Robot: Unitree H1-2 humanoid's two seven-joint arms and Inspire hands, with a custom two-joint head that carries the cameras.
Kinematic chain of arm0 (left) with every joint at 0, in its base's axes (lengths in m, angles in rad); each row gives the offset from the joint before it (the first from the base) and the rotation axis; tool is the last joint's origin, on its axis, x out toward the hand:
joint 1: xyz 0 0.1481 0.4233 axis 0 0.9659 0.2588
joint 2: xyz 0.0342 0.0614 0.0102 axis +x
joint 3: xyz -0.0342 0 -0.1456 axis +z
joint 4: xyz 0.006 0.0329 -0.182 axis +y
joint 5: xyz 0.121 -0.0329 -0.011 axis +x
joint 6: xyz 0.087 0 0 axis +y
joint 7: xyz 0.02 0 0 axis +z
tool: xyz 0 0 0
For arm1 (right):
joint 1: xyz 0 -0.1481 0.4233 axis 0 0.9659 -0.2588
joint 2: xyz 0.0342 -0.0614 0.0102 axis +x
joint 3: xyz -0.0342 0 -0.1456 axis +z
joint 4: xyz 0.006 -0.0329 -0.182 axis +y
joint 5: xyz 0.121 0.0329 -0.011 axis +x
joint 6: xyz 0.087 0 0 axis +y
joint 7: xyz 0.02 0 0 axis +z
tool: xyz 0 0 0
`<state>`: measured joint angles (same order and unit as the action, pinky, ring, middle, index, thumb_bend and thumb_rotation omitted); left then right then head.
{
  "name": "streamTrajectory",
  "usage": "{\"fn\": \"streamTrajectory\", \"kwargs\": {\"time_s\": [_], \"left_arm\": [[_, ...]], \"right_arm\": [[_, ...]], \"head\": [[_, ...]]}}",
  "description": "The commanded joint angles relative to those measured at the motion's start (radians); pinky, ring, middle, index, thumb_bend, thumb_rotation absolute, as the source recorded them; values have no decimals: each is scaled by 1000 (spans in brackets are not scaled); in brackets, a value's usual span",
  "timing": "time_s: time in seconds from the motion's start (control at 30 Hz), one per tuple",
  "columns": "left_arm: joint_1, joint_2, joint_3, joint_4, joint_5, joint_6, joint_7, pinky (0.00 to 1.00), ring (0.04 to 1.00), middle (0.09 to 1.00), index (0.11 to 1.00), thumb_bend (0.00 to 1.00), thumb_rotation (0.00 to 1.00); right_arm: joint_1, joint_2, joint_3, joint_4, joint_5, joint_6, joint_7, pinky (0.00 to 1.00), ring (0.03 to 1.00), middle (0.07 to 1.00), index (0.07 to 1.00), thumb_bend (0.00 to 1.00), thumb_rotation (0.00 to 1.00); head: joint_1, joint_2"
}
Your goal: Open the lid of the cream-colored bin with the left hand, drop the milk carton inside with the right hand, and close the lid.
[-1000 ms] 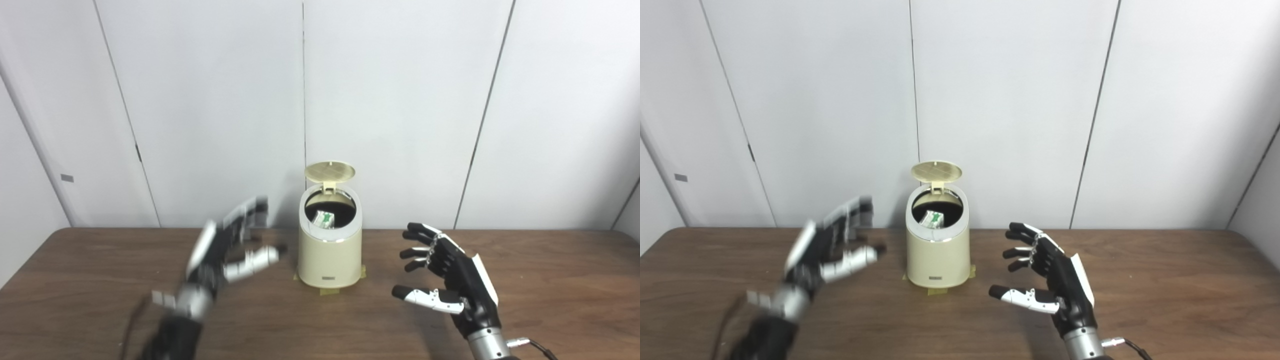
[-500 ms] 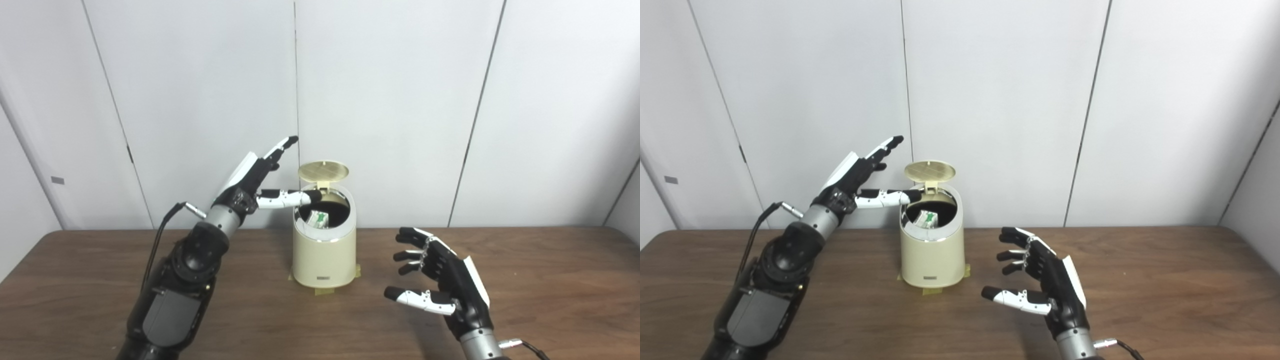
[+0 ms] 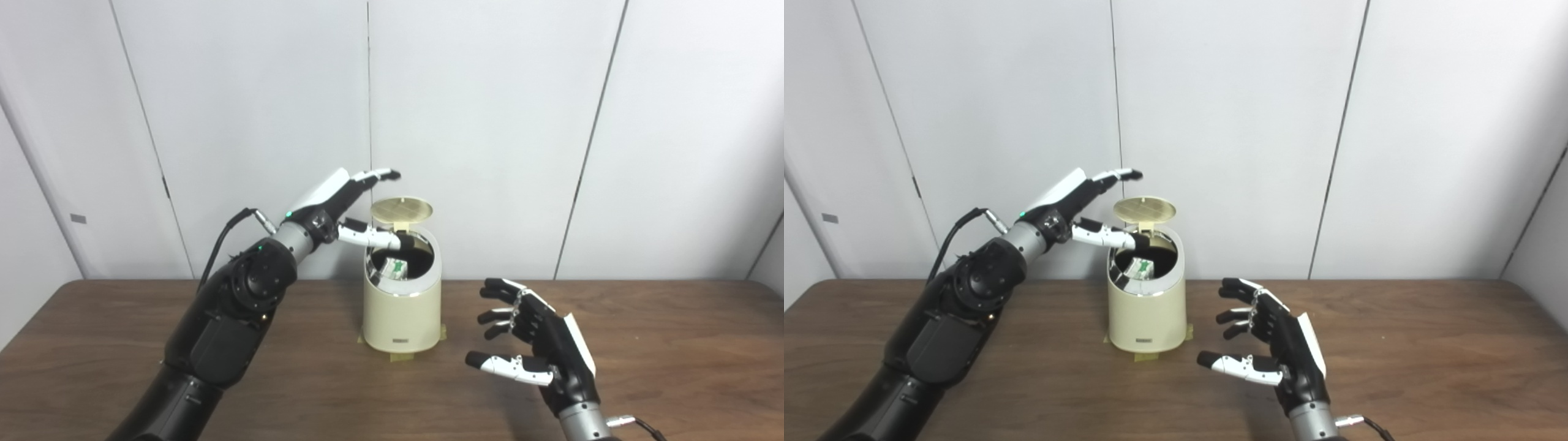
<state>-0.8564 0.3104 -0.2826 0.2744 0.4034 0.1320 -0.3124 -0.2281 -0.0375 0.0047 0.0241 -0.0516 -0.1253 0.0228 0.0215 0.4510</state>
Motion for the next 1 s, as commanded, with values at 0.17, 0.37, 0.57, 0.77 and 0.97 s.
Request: {"fn": "streamTrajectory", "kwargs": {"time_s": [0.17, 0.37, 0.57, 0.77, 0.97], "left_arm": [[-39, 37, 10, -84, 0, 12, -60, 1000, 1000, 964, 857, 1000, 458], [-41, 51, 3, -118, 3, 32, -108, 1000, 1000, 988, 823, 993, 425], [-38, 67, 3, -125, -7, 0, -135, 1000, 1000, 965, 825, 986, 421], [-29, 85, -7, -147, 5, -3, -166, 1000, 1000, 941, 842, 991, 452], [-9, 106, -27, -162, 12, -36, -190, 1000, 1000, 918, 859, 993, 478]], "right_arm": [[-41, 16, 7, -14, -20, -22, -19, 440, 568, 726, 722, 798, 115], [-42, 21, 11, -20, -43, -6, -34, 449, 578, 735, 724, 788, 121], [-49, 28, 9, -3, -38, -13, -37, 442, 565, 727, 721, 789, 121], [-51, 35, 9, -10, -49, 3, -47, 434, 554, 716, 720, 796, 120], [-53, 35, 10, -14, -45, 4, -48, 436, 559, 726, 725, 781, 95]], "head": [[-9, 2], [-15, 4], [-19, 5], [-23, 10], [-25, 15]]}}
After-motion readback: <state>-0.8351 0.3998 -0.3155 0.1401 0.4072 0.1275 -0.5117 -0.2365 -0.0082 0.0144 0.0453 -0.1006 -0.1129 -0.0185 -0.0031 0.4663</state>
